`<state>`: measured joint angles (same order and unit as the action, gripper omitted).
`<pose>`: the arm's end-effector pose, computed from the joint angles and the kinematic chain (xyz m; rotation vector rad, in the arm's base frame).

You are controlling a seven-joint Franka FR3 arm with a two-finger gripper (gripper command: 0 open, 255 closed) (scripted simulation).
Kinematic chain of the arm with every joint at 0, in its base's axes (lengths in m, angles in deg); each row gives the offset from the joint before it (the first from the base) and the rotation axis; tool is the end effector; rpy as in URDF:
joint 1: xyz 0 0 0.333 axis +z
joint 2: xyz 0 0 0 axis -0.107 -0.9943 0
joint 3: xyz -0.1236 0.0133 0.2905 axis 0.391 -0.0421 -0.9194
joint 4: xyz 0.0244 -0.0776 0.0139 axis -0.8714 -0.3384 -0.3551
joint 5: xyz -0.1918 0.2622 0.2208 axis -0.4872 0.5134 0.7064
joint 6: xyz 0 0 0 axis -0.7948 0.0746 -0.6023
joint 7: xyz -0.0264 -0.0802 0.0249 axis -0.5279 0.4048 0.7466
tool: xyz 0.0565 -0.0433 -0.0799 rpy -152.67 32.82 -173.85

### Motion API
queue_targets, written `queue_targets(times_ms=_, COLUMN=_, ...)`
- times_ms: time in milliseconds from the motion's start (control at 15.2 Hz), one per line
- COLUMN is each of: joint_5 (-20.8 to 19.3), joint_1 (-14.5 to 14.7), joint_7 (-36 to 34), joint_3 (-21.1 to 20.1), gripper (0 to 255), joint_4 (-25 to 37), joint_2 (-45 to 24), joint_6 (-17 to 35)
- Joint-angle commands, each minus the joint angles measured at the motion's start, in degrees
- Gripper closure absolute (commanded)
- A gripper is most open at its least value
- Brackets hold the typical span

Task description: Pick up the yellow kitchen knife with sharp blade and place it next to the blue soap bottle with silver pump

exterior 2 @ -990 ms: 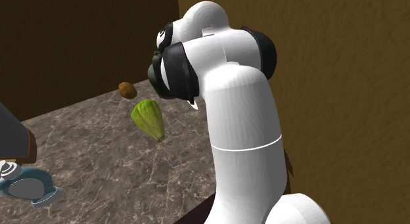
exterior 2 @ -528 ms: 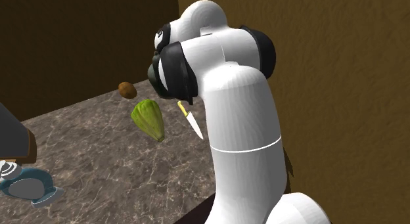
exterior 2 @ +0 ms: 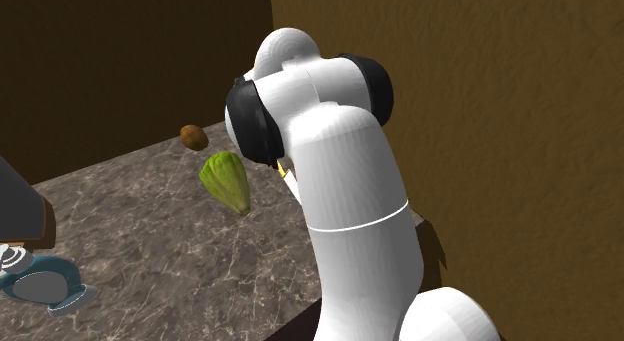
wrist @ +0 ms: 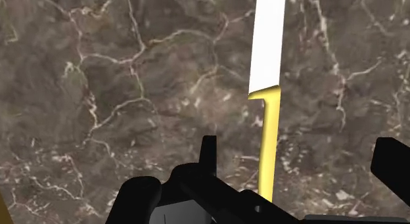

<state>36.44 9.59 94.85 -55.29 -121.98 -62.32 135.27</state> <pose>0.6910 -0.0515 0.2326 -3.1221 -0.1669 0.0451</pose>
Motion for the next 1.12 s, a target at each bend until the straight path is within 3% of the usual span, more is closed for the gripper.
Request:
queue_targets(times_ms=0, joint_5=-0.35, joint_1=0.3, joint_7=-0.13, joint_3=0.1, gripper=0, joint_4=-0.33, joint_2=-1.04, joint_6=1.37)
queue_targets(times_ms=858, joint_5=0.11, joint_1=0.06, joint_7=0.14, joint_3=-0.29, gripper=0, joint_4=-0.32, joint_2=-3.81, joint_6=4.13)
queue_targets(times_ms=924, joint_5=0.11, joint_1=0.06, joint_7=0.13, joint_3=-0.29, gripper=255, joint_4=-0.32, joint_2=-3.81, joint_6=4.12)
queue_targets(times_ms=1056, joint_5=0.11, joint_1=0.06, joint_7=0.13, joint_3=-0.29, gripper=255, joint_4=-0.32, joint_2=-3.81, joint_6=4.12)
